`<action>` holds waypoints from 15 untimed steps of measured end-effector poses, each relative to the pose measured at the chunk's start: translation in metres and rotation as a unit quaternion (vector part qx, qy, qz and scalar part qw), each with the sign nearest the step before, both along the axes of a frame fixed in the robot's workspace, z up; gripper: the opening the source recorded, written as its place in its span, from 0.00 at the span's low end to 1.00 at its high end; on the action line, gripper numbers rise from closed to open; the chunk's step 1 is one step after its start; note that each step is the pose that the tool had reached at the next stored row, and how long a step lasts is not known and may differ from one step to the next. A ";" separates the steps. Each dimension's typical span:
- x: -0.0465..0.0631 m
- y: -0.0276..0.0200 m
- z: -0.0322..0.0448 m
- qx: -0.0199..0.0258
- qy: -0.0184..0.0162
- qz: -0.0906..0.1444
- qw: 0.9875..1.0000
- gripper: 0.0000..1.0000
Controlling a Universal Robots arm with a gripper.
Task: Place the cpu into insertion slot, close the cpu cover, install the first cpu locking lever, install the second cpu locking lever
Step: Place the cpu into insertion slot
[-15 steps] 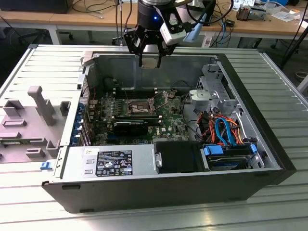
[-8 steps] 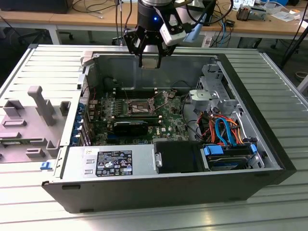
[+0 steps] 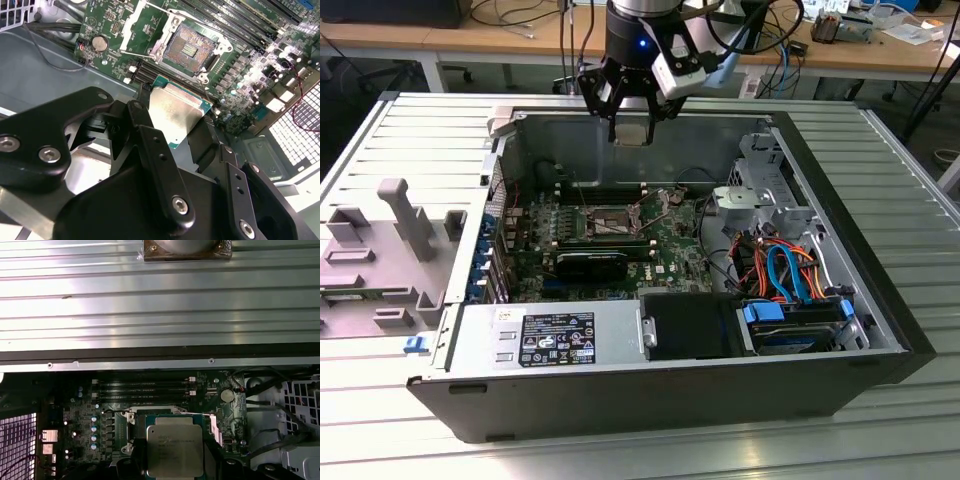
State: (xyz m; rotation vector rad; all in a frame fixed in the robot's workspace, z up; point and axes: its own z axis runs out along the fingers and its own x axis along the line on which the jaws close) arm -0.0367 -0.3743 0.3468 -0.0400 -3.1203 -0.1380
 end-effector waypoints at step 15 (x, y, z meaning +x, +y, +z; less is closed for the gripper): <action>0.000 -0.0011 -0.0025 0.000 0.000 0.000 1.000 0.54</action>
